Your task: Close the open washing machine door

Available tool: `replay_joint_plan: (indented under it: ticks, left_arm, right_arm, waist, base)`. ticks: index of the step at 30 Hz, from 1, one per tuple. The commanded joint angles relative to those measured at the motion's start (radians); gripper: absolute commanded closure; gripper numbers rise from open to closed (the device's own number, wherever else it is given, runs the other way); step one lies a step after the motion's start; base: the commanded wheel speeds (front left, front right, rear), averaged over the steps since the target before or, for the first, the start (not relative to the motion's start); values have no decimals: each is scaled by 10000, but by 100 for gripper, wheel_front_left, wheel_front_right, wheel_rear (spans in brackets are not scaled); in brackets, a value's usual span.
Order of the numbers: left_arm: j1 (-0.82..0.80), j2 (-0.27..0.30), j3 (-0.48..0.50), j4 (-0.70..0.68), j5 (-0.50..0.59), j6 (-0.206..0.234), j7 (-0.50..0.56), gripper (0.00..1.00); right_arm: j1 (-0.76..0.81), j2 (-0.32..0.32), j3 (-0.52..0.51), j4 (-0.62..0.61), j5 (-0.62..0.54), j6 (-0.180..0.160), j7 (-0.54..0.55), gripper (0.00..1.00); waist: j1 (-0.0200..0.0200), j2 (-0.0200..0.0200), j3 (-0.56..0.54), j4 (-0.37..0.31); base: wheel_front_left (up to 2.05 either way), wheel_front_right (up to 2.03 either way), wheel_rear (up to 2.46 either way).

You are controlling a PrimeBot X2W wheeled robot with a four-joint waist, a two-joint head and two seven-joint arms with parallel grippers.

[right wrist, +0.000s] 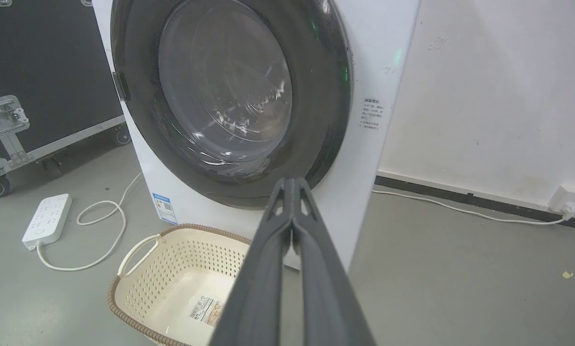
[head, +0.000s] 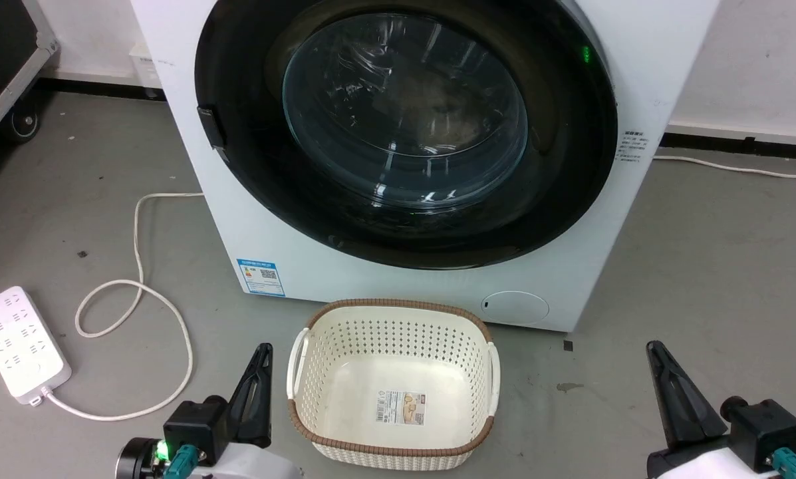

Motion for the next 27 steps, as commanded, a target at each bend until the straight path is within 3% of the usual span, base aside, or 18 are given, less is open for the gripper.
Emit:
replay_joint_plan:
  ticks: [1,27]
  left_arm:
    - [-67,5,33,-72,83,42,51,100]
    - [-115,9,321,-319,444,154,622,100]
  right_arm:
    - [-176,42,28,2,-50,-3,58,100]
    - [-361,71,155,6,-127,-5,631,100]
  waist:
    - [0,0,-1,2]
    - [0,0,-25,46]
  base:
    - [0,0,0]
    - [0,0,0]
